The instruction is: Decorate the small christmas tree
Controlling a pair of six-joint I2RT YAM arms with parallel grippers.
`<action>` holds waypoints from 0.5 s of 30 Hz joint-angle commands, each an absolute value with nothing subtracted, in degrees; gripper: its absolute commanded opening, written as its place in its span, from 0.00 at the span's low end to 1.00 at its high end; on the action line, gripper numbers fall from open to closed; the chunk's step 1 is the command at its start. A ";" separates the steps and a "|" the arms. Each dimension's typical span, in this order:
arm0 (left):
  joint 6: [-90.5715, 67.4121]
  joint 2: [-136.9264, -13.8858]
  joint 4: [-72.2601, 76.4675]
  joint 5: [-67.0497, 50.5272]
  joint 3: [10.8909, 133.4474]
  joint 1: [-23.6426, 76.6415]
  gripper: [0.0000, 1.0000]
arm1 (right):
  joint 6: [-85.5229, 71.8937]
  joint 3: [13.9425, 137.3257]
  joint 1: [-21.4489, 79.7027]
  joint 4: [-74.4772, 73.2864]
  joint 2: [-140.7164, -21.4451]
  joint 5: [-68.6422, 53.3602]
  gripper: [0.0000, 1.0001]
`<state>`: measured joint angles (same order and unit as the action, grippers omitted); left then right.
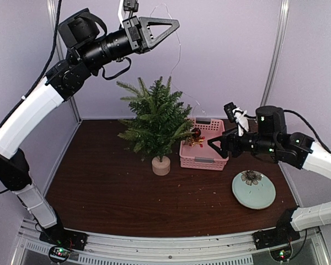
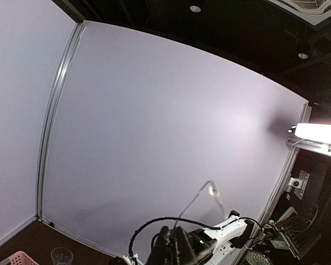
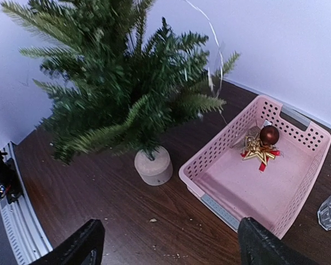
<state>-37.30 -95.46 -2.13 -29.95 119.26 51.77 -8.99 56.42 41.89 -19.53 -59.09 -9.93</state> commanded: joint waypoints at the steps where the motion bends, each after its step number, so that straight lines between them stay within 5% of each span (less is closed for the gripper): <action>1: -36.01 -94.03 -0.94 -29.97 121.49 51.93 0.00 | -6.84 49.13 40.36 -7.19 -58.29 -5.28 0.83; 15: -35.21 -93.77 -1.49 -29.34 121.64 51.92 0.00 | 3.90 46.53 32.36 16.07 -79.34 -11.55 0.74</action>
